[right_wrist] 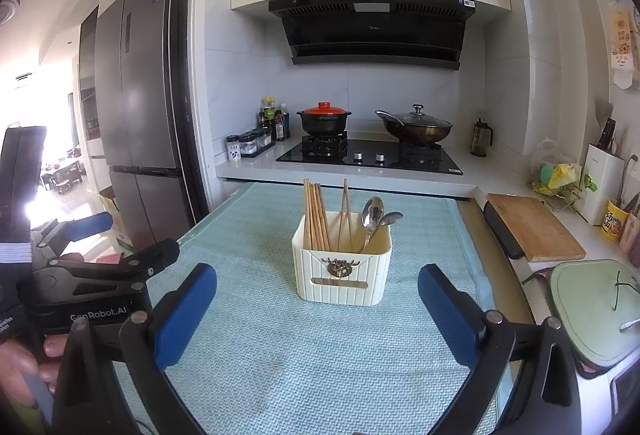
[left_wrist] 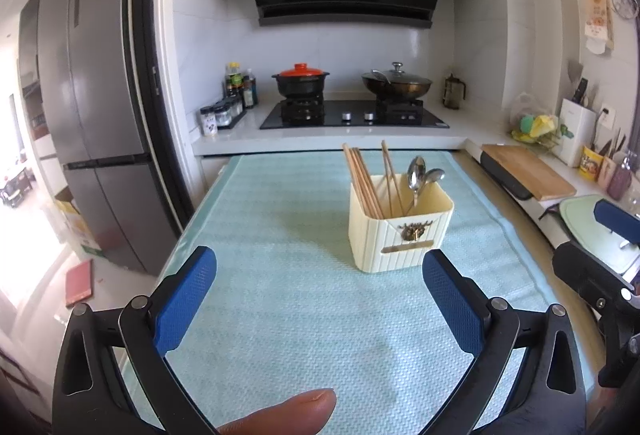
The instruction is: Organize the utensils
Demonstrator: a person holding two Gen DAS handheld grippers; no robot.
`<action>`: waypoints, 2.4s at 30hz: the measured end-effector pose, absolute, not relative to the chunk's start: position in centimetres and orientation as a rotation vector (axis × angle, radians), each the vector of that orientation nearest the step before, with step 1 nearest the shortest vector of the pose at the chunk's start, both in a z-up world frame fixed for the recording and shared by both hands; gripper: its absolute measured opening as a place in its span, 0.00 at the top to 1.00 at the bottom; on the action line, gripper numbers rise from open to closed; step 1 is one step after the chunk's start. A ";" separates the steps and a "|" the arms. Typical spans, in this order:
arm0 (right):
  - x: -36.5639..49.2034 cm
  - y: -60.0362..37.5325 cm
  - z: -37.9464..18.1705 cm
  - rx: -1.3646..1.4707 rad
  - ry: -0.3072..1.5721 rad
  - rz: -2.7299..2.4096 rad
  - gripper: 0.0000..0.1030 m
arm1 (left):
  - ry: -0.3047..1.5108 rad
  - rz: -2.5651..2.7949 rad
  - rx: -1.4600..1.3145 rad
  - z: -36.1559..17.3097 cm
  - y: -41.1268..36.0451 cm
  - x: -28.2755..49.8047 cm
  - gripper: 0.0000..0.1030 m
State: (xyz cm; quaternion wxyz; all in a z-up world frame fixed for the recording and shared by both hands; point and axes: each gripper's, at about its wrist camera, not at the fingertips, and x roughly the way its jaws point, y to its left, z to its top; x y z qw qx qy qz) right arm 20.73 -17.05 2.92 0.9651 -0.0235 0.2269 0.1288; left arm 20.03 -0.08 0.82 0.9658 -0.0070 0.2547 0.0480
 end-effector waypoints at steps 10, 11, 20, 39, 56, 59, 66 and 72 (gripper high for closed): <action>20.5 -16.5 3.2 -0.043 0.460 0.276 0.01 | 0.532 0.100 -0.031 0.8 0.1 19.9 0.00; 20.5 -16.6 3.2 -0.042 0.462 0.277 0.00 | 0.534 0.100 -0.031 0.8 0.1 19.9 0.00; 20.4 -16.3 2.9 -0.048 0.474 0.292 0.00 | 0.547 0.098 -0.017 0.5 -0.2 19.9 0.00; 19.9 -16.0 3.2 -0.047 0.471 0.299 0.00 | 0.549 0.091 -0.008 0.6 -0.3 19.7 0.00; 19.9 -16.0 3.1 -0.045 0.477 0.303 0.00 | 0.552 0.084 -0.009 0.6 -0.6 19.4 0.00; 19.9 -16.0 3.1 -0.043 0.478 0.303 0.00 | 0.557 0.079 -0.014 0.6 -0.6 19.4 0.00; 19.8 -16.0 2.9 -0.044 0.479 0.305 0.00 | 0.556 0.073 -0.013 0.7 -0.7 19.4 0.00; 19.8 -16.0 2.9 -0.043 0.477 0.304 0.00 | 0.557 0.073 -0.014 0.8 -0.8 19.3 0.00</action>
